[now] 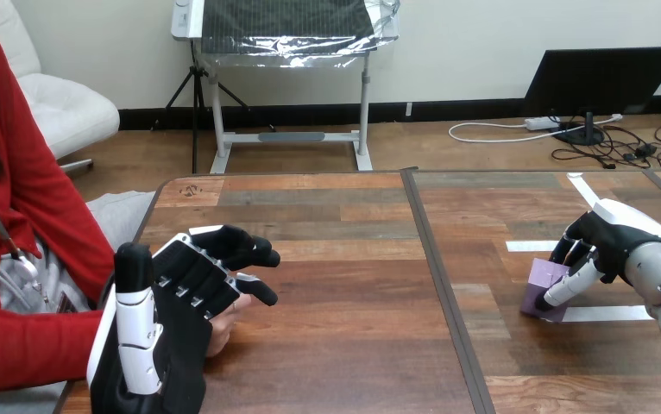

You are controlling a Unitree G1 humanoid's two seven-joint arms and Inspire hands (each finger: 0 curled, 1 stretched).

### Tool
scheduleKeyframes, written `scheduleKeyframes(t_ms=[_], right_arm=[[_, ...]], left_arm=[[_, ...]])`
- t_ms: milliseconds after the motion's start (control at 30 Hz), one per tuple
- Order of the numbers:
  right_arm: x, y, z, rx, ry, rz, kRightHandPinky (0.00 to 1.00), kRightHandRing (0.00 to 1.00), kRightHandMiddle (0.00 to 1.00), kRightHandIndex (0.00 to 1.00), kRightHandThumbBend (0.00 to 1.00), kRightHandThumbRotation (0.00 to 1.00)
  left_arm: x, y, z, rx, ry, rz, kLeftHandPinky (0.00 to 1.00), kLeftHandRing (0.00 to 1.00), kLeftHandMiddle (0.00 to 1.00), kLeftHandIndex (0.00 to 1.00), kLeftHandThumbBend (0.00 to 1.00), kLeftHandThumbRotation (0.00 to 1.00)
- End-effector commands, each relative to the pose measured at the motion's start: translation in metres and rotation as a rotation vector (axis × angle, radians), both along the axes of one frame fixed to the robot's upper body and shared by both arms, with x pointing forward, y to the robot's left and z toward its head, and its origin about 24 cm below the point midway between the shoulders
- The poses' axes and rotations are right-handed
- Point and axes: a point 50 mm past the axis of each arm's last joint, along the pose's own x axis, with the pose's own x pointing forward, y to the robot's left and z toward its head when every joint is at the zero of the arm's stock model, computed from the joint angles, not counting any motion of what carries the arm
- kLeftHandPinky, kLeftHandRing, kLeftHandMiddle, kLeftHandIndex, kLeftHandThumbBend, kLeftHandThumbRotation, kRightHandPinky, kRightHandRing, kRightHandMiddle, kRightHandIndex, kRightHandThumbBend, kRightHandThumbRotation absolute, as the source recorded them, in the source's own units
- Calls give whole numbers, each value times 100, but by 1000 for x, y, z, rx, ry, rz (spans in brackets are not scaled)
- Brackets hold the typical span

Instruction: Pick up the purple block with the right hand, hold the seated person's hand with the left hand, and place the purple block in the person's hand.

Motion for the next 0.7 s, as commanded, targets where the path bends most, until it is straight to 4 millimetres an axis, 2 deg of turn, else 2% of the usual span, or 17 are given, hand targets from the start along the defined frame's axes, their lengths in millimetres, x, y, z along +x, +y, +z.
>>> scheduleKeyframes(t_ms=[0, 233, 467, 667], right_arm=[[8, 13, 4, 36, -48, 25, 58, 62, 61, 52, 79, 0], [7, 14, 4, 41, -52, 19, 56, 59, 59, 52, 80, 0], [8, 14, 5, 41, -63, 27, 57, 61, 59, 52, 80, 0], [9, 13, 7, 65, -89, 31, 53, 57, 57, 52, 79, 0]], left_arm=[[8, 0, 14, -19, -95, 45, 42, 61, 59, 54, 64, 99], [8, 1, 14, -3, -101, 62, 41, 60, 59, 54, 65, 98], [9, 4, 16, 50, -121, 98, 42, 60, 59, 53, 64, 98], [10, 10, 19, 111, -153, 144, 43, 60, 59, 54, 62, 99]])
